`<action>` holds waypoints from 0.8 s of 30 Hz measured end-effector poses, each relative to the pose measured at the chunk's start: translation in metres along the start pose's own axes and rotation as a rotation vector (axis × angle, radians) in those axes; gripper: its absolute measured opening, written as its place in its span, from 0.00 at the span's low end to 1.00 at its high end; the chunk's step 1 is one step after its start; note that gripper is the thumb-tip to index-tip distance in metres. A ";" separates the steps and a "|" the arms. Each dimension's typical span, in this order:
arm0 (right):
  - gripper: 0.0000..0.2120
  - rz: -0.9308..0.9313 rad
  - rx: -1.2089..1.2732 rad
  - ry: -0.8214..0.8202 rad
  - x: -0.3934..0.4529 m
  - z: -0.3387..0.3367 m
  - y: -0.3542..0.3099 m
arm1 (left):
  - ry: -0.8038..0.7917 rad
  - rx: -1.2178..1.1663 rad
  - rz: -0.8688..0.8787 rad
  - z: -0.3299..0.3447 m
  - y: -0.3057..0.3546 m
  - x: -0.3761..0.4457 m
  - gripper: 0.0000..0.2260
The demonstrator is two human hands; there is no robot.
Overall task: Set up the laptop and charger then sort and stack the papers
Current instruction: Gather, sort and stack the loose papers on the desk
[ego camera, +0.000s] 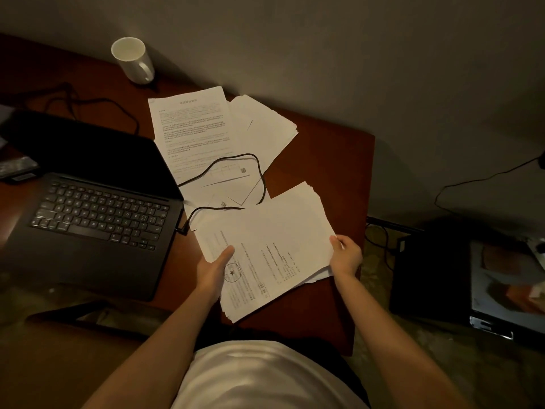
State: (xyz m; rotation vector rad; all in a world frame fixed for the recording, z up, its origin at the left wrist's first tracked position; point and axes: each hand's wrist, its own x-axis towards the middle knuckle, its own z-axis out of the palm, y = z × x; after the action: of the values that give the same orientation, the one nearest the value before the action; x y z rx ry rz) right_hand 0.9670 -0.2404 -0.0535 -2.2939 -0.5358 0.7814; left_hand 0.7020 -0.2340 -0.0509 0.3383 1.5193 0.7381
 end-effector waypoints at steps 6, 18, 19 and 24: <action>0.10 0.052 -0.018 0.042 -0.010 0.002 0.009 | 0.011 -0.006 0.001 0.001 0.001 0.000 0.13; 0.21 0.851 0.591 -0.423 -0.070 -0.002 0.015 | 0.076 -0.091 -0.081 0.009 0.002 0.004 0.14; 0.18 0.828 0.623 -0.451 -0.074 0.002 0.015 | 0.078 -0.107 -0.094 0.010 0.003 0.003 0.13; 0.16 0.742 0.866 -0.472 -0.082 0.016 0.009 | 0.003 -0.241 -0.197 0.019 0.010 -0.005 0.08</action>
State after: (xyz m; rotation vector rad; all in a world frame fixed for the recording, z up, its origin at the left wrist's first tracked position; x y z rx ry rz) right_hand 0.8972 -0.2846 -0.0373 -1.4379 0.4579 1.5487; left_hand 0.7183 -0.2253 -0.0400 0.0058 1.4248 0.7550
